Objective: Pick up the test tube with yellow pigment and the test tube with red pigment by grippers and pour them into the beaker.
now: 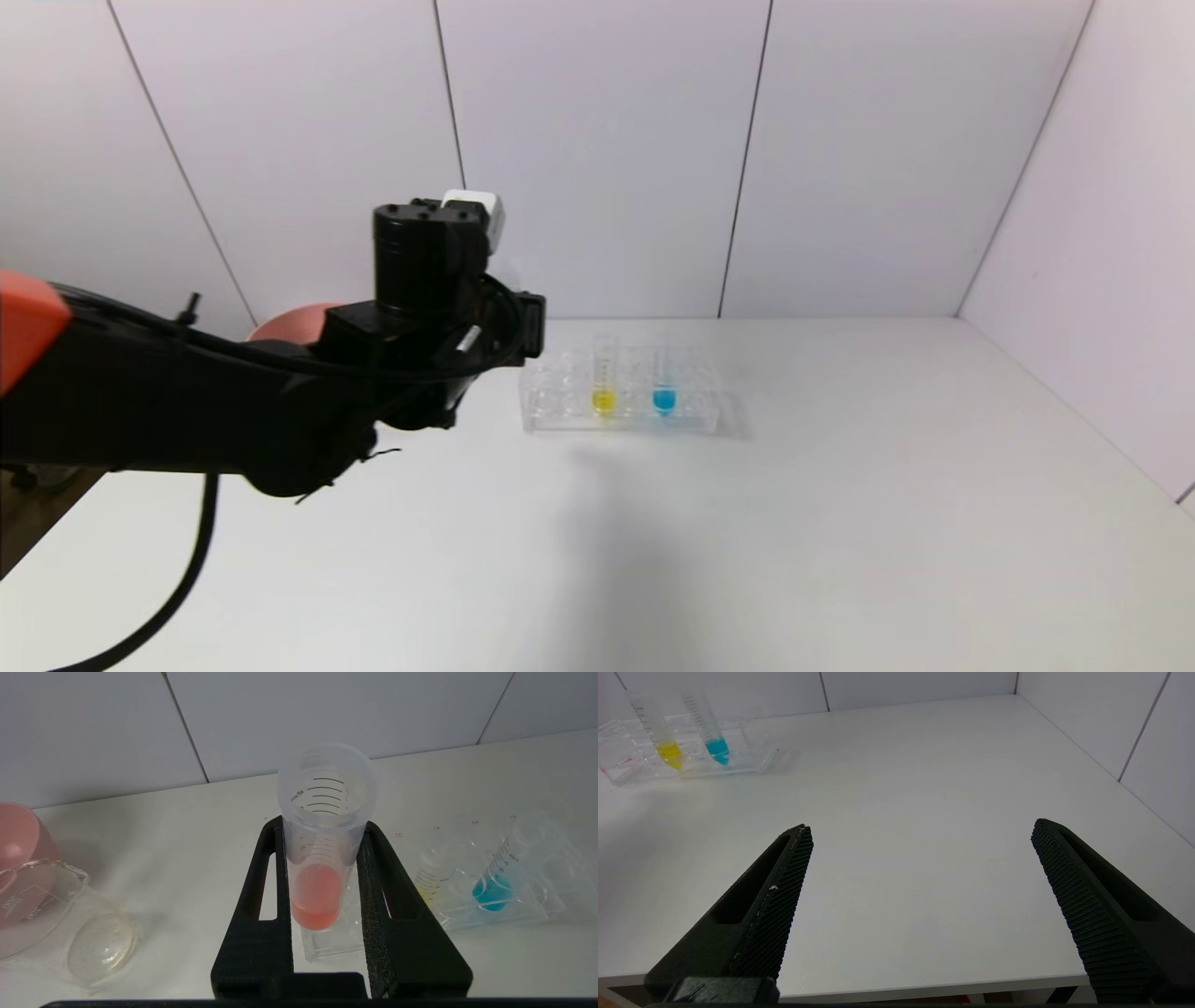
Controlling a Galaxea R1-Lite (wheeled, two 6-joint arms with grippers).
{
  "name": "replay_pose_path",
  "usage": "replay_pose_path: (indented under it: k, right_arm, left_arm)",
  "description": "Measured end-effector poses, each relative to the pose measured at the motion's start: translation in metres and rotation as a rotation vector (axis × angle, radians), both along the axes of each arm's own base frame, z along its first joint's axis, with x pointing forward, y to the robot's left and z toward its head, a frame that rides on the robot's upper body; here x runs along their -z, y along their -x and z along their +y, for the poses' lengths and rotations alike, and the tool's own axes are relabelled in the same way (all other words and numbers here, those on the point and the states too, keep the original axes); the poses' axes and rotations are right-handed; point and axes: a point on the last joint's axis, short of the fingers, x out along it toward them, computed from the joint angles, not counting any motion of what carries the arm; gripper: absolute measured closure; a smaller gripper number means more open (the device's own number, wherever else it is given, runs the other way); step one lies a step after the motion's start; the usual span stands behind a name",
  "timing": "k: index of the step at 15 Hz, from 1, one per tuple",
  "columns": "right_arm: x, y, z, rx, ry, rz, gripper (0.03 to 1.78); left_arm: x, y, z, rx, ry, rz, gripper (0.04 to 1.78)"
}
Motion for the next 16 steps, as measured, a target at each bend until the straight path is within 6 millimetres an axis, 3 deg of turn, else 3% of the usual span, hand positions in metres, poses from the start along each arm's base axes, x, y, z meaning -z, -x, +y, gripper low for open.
replay_pose_path:
  k: [6, 9, 12, 16]
  right_arm:
    - [0.0, 0.0, 0.0, 0.0, 0.0, 0.0, 0.1]
    - [0.0, 0.0, 0.0, 0.0, 0.0, 0.0, 0.1]
    - [0.0, 0.0, 0.0, 0.0, 0.0, 0.0, 0.1]
    - [0.0, 0.0, 0.0, 0.0, 0.0, 0.0, 0.1]
  left_arm:
    - [-0.022, 0.032, 0.162, 0.07, 0.032, 0.087, 1.39]
    - [-0.024, 0.055, 0.226, 0.094, 0.026, 0.09, 1.39]
    - [-0.021, 0.073, 0.271, 0.136, 0.017, 0.072, 1.39]
    - [-0.008, 0.068, 0.299, 0.141, -0.032, 0.085, 1.39]
